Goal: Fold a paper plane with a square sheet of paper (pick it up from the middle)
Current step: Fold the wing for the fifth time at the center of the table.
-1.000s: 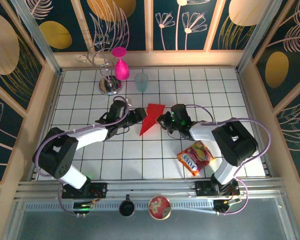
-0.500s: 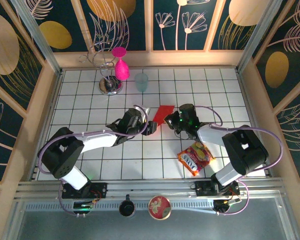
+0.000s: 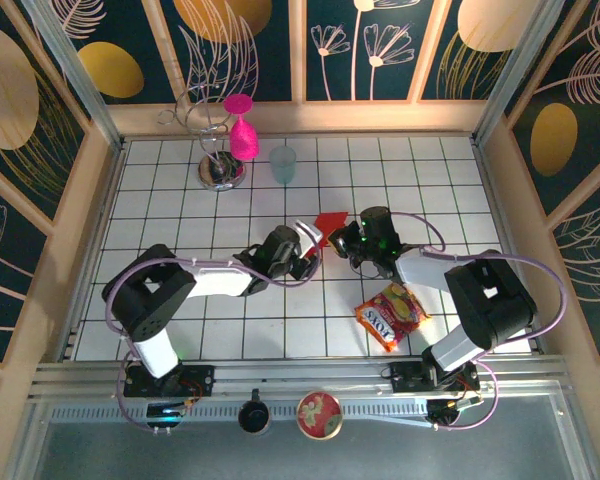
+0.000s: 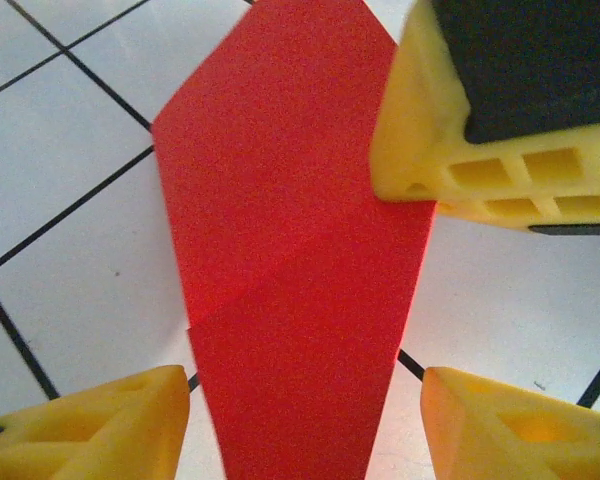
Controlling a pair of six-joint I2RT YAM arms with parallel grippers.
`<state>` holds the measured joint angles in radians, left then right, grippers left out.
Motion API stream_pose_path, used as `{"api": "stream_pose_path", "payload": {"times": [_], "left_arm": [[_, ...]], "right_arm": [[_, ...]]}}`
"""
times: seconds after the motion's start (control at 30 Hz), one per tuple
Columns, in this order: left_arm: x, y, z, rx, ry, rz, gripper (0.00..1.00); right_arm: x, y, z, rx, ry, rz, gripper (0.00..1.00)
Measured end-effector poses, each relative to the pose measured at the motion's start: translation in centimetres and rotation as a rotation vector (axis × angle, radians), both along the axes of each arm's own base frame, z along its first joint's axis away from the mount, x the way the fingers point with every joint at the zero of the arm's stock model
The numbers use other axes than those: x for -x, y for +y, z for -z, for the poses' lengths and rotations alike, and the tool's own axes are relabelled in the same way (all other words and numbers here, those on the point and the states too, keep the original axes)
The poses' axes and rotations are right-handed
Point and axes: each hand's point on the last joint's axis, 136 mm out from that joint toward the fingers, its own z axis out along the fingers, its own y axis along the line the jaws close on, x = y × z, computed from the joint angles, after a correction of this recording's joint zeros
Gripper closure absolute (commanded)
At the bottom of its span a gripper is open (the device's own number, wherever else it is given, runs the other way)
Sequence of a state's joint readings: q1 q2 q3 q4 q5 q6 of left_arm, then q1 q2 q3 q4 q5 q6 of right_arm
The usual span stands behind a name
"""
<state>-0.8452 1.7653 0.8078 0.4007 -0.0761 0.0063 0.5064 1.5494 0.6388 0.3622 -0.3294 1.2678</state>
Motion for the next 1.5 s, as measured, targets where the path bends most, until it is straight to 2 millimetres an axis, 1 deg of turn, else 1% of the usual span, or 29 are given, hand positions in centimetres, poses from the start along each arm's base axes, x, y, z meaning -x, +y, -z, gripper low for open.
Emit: {"api": "stream_pose_path", "payload": {"times": [0.1, 0.2, 0.4, 0.63, 0.67, 0.73, 0.8, 0.87, 0.93, 0.97, 1.03, 1.13, 1.27, 1.43, 1.5], "left_arm": [[0.0, -0.4, 0.8, -0.040, -0.021, 0.026, 0.48], [0.0, -0.5, 1.1, -0.060, -0.039, 0.039, 0.52], [-0.5, -0.7, 0.5, -0.055, -0.079, 0.043, 0.64], [-0.7, -0.9, 0.2, -0.046, -0.094, 0.043, 0.74], [-0.6, -0.9, 0.2, -0.046, -0.094, 0.043, 0.74], [-0.6, -0.9, 0.2, -0.044, -0.094, 0.045, 0.77], [-0.5, -0.8, 0.3, -0.043, -0.093, 0.045, 0.79], [-0.5, -0.8, 0.4, -0.043, -0.093, 0.045, 0.80], [-0.4, -0.7, 0.6, -0.043, -0.089, 0.044, 0.82], [-0.3, -0.7, 0.7, -0.041, -0.085, 0.044, 0.82], [-0.1, -0.5, 1.1, -0.036, -0.073, 0.041, 0.83], [0.4, -0.4, 1.6, -0.018, -0.050, 0.039, 0.85], [0.9, -0.3, 2.1, 0.010, -0.015, 0.032, 0.89], [1.4, -0.6, 2.2, 0.055, 0.034, 0.022, 0.95], [1.5, -0.8, 2.2, 0.072, 0.062, 0.018, 0.96]], "right_arm": [[0.1, 0.1, 0.3, -0.001, 0.011, -0.007, 1.00], [0.2, 0.1, 0.6, 0.001, 0.019, -0.010, 1.00], [0.3, 0.1, 0.9, 0.004, 0.026, -0.011, 1.00], [0.4, 0.3, 1.2, 0.001, 0.039, -0.018, 0.99], [0.4, 0.3, 1.2, 0.000, 0.041, -0.021, 0.98], [0.5, 0.3, 1.3, -0.001, 0.043, -0.024, 0.89], [0.4, 0.4, 1.2, -0.005, 0.045, -0.023, 0.74], [0.3, 0.4, 1.1, -0.007, 0.045, -0.024, 0.62], [0.2, 0.2, 1.0, -0.002, 0.041, -0.024, 0.52], [0.0, 0.0, 1.0, 0.001, 0.039, -0.020, 0.49], [-0.3, -0.5, 1.0, 0.011, 0.036, -0.007, 0.46], [-0.8, -1.7, 0.6, 0.028, 0.019, 0.020, 0.43], [-1.6, -3.4, -0.7, 0.055, -0.026, 0.062, 0.42], [-2.1, -4.5, -2.1, 0.097, -0.099, 0.070, 0.41], [-2.1, -4.8, -2.2, 0.112, -0.119, 0.061, 0.40]]}}
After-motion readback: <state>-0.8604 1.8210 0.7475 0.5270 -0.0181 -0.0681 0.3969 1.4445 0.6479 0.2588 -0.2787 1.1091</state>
